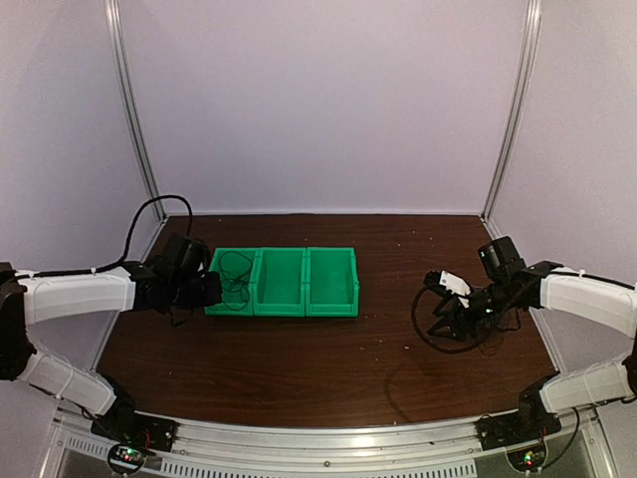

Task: Untangle the cables

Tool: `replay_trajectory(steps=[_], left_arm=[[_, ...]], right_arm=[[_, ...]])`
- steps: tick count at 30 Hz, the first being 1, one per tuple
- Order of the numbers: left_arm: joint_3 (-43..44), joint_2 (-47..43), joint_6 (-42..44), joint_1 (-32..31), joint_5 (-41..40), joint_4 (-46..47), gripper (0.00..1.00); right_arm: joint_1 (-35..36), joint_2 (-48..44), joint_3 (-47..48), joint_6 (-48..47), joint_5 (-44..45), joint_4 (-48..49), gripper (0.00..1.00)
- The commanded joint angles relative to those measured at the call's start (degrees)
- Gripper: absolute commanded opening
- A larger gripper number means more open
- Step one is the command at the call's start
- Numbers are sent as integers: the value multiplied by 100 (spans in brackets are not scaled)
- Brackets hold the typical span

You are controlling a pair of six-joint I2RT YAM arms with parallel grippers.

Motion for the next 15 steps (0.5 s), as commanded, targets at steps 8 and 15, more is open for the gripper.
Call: replay_trajectory(steps=[8,15], left_arm=[[1024,1676,1410,138,-790,1172,0],[1346,1904,1431,139,-586,947,0]], right_arm=[[-24,-112,54,-30,-44,-41,61],[-347,-428,364,394,567,164,58]])
